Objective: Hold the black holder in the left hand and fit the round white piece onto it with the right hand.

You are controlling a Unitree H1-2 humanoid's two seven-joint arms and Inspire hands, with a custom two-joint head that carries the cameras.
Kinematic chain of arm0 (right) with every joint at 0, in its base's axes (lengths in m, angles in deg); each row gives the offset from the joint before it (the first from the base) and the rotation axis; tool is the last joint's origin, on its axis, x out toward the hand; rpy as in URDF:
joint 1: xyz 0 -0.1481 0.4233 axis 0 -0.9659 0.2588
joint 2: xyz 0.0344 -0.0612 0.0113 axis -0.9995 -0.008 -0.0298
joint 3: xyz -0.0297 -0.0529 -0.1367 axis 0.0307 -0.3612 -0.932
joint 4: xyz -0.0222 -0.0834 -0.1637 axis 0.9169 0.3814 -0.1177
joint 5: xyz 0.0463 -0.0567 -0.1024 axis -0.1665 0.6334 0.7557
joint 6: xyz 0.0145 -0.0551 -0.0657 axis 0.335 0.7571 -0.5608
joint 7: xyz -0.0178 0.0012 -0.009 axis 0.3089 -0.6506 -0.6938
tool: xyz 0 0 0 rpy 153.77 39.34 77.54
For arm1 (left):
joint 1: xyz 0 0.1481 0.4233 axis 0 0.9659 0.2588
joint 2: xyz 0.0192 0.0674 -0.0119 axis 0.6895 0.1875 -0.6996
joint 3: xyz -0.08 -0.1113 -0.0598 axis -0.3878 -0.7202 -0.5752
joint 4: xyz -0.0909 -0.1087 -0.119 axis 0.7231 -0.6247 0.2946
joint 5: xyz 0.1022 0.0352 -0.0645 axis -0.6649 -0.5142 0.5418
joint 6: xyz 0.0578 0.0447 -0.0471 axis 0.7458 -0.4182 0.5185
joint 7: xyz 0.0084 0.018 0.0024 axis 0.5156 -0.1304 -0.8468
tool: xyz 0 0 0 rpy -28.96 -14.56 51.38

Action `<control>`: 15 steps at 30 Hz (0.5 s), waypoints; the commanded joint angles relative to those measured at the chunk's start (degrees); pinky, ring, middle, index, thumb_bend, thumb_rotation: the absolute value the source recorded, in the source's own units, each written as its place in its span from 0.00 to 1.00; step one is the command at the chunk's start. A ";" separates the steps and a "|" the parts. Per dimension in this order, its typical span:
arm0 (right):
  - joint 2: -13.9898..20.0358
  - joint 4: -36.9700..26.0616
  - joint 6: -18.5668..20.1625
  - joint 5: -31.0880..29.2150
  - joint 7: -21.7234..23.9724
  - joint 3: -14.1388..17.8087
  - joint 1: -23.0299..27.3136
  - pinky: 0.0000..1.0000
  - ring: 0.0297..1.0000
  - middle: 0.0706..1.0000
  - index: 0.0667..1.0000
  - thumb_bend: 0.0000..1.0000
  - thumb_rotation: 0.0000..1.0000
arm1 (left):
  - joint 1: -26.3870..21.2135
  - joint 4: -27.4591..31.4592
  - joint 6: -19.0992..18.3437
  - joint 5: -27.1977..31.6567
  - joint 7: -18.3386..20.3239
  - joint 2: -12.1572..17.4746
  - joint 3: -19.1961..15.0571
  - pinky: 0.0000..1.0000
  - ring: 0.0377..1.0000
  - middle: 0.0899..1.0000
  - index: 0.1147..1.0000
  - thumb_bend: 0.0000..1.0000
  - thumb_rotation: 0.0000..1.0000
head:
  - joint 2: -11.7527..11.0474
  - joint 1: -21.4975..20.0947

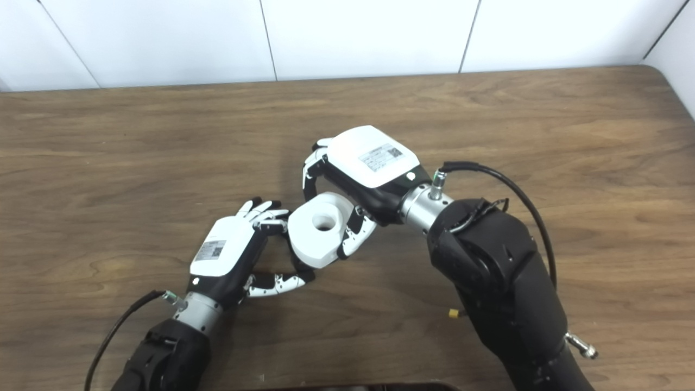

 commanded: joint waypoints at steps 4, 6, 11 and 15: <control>0.61 -1.03 0.24 -0.89 1.85 0.49 1.89 0.80 0.88 0.78 0.58 0.99 0.37 | -0.26 -0.69 -0.72 -1.59 1.57 -0.21 0.83 0.98 0.90 0.78 0.43 0.51 0.06 | 0.09 -0.02; 0.56 -1.20 0.49 -0.84 2.62 0.51 2.03 0.80 0.88 0.79 0.60 1.00 0.38 | -0.31 -0.89 -0.54 -1.54 1.32 -0.20 0.82 0.98 0.91 0.77 0.43 0.51 0.06 | 0.02 -0.14; 0.45 -1.41 0.67 -0.46 3.64 0.50 2.22 0.80 0.89 0.80 0.63 1.00 0.40 | -0.37 -1.14 -0.48 -1.47 1.12 -0.31 0.74 0.98 0.90 0.77 0.43 0.51 0.07 | -0.10 -0.24; 0.45 -1.56 0.72 -0.13 4.30 0.44 2.36 0.81 0.91 0.82 0.66 1.00 0.42 | -0.40 -1.19 -0.64 -1.55 1.18 -0.43 0.69 0.98 0.90 0.77 0.43 0.51 0.07 | -0.18 -0.31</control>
